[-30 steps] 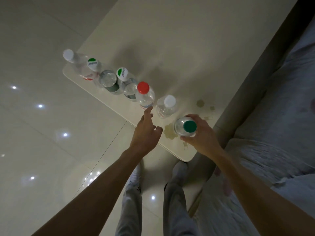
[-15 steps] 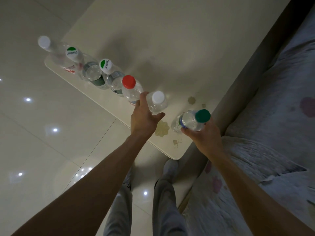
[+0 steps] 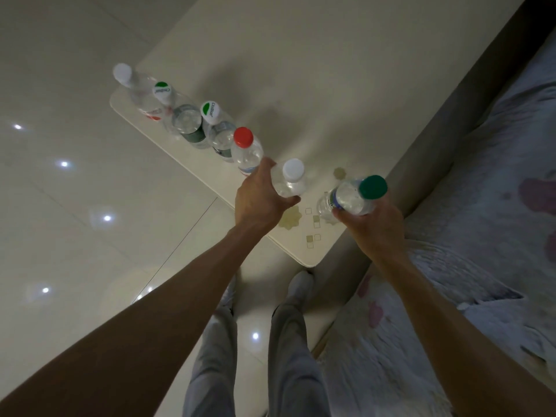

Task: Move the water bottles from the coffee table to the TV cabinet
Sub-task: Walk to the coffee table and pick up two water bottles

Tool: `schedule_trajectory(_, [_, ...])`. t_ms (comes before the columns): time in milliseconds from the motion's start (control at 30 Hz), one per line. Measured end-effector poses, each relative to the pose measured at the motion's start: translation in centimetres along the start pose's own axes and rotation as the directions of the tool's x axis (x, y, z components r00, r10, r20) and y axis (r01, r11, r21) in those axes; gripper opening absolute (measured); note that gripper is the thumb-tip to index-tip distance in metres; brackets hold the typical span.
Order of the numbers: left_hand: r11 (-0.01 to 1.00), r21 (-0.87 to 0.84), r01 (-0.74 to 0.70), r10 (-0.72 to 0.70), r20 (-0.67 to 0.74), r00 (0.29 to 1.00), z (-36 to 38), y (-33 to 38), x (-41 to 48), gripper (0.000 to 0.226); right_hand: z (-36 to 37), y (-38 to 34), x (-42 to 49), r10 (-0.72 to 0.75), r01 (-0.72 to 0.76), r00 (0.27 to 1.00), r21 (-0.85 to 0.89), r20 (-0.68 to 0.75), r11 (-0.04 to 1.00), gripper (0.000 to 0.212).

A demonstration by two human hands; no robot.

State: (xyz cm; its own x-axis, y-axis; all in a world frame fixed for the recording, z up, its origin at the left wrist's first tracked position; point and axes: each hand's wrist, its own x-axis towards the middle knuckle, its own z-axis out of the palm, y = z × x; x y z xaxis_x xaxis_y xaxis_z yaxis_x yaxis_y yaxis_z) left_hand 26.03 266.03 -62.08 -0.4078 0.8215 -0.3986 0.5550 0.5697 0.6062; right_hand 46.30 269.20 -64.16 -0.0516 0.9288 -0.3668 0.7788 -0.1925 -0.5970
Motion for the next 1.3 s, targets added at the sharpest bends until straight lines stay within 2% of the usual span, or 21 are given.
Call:
schedule_trajectory(200, [0.999, 0.027, -0.030, 0.031, -0.038, 0.999, -5.9, 4.5, -4.7, 0.069, -4.9, -4.1, -3.4, -0.014, 0.016, 0.999, 0.063, -0.032, 0.998, 0.073])
schedule_trajectory(367, [0.996, 0.000, -0.094, 0.094, -0.105, 0.990, -11.6, 8.3, -9.6, 0.073, -9.7, -8.8, -7.4, -0.031, 0.035, 0.999, 0.163, -0.027, 0.986, 0.069])
schedule_trajectory(500, [0.989, -0.113, -0.094, 0.073, -0.175, 0.982, -15.4, 10.4, -13.2, 0.070, -13.1, -11.9, -10.3, -0.090, 0.095, 0.995, 0.214, -0.034, 0.972, 0.061])
schedule_trajectory(633, [0.959, -0.261, -0.108, 0.041, -0.251, 0.967, -18.3, 11.4, -16.5, 0.070, -15.5, -14.3, -12.8, -0.192, 0.195, 0.981, 0.206, -0.037, 0.959, 0.063])
schedule_trajectory(967, [0.865, -0.476, -0.161, -0.014, -0.343, 0.939, -23.0, 10.7, -22.8, 0.073, -18.0, -19.5, -16.2, -0.353, 0.323, 0.934, 0.298, 0.053, 0.898, 0.066])
schedule_trajectory(1300, [0.841, -0.519, -0.155, -0.101, -0.431, 0.897, -28.8, 4.7, -26.1, 0.070, -14.8, -26.3, -20.5, -0.457, 0.421, 0.884, 0.262, 0.093, 0.868, 0.065])
